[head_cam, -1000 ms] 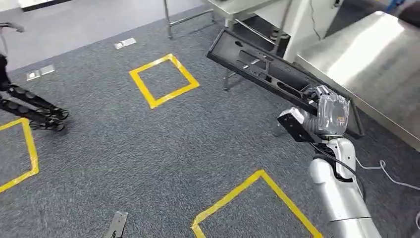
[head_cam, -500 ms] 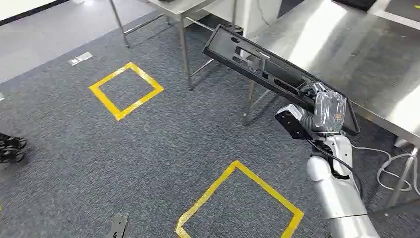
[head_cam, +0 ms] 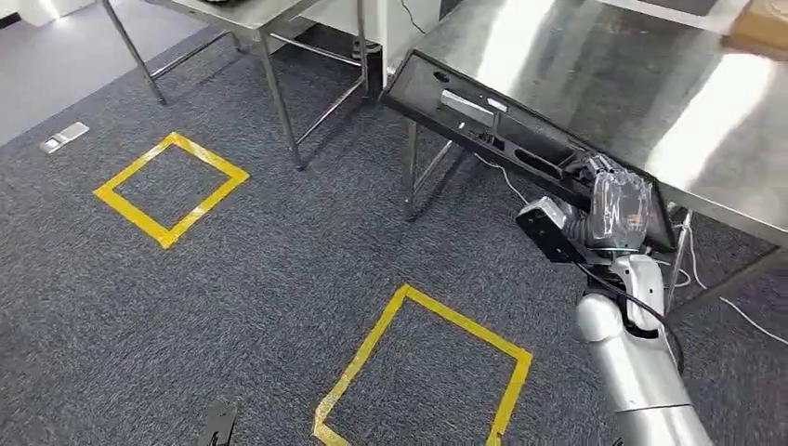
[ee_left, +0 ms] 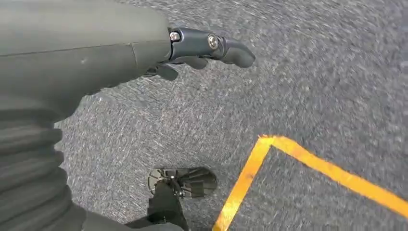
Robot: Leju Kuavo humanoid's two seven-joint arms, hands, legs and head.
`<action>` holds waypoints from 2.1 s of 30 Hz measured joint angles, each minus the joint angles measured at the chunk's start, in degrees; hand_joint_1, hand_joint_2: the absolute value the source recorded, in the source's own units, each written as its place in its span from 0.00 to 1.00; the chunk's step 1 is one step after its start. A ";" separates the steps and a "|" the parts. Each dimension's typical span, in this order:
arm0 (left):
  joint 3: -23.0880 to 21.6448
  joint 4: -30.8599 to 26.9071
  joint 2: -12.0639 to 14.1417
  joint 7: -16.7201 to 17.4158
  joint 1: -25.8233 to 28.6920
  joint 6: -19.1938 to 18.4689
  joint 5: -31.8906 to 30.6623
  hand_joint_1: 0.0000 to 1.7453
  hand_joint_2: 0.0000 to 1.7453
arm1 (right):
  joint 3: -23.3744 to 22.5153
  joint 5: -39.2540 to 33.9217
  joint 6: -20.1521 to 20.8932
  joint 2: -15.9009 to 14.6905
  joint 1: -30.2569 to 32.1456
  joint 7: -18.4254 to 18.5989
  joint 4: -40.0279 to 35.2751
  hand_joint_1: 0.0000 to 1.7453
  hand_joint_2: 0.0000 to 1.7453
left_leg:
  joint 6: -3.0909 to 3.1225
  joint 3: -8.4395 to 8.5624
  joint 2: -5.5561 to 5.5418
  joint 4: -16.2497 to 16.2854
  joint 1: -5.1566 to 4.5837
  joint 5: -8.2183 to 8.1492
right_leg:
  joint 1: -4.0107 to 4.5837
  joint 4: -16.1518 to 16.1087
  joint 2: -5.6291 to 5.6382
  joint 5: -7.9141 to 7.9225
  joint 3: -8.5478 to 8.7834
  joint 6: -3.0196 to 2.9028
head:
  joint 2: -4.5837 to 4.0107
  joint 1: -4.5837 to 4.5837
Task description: Take the parts from the cabinet and place them on the table.
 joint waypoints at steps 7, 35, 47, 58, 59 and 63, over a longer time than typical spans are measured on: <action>0.00 -0.02 0.07 -0.17 -0.27 -0.26 0.02 0.00 1.00 | -0.15 0.07 0.02 0.18 0.11 0.04 -0.35 1.00 1.00 | -2.53 -0.88 0.60 3.09 0.47 -2.61 | 0.18 -2.96 1.46 0.62 1.37 -2.79 | 0.00 -0.31; 0.52 0.00 -0.37 -0.09 -0.26 -0.33 -0.02 0.00 1.00 | -0.24 2.75 0.28 1.07 -1.18 0.18 -0.24 1.00 1.00 | -1.04 -1.49 -1.53 1.88 -1.03 -0.11 | 2.10 -3.61 1.33 -0.53 2.94 -2.89 | 0.00 -0.04; 0.70 0.02 -0.17 -0.18 -0.04 -0.57 -0.04 0.00 1.00 | -0.22 2.84 0.28 1.55 -1.04 0.26 -0.13 1.00 1.00 | -2.20 -0.38 -5.63 3.96 0.30 -2.48 | 1.24 -3.04 3.02 0.28 2.38 -4.78 | 0.00 -0.24; 0.98 0.02 -0.35 -0.44 0.00 -1.18 0.42 0.00 1.00 | -0.15 3.67 0.28 1.68 -1.26 0.46 -0.11 1.00 1.00 | -1.00 -1.88 -5.59 3.25 -1.37 -1.34 | 1.83 -3.14 2.97 1.36 0.67 -2.79 | 0.00 -0.07; 1.01 0.02 -0.35 -0.53 0.00 -1.18 0.55 0.00 1.00 | -0.15 3.67 0.28 1.68 -1.26 0.46 -0.13 1.00 1.00 | -0.89 -1.93 -5.59 3.25 -1.39 -1.27 | 1.82 -3.20 2.97 1.44 0.67 -2.70 | 0.00 -0.07; 1.07 0.02 -0.35 -0.59 0.00 -1.18 0.59 0.00 1.00 | -0.13 3.76 0.31 1.79 -1.28 0.46 -0.11 1.00 1.00 | -0.71 -2.00 -5.60 3.25 -1.51 -1.15 | 1.70 -3.23 2.97 1.56 0.64 -2.54 | 0.00 -0.07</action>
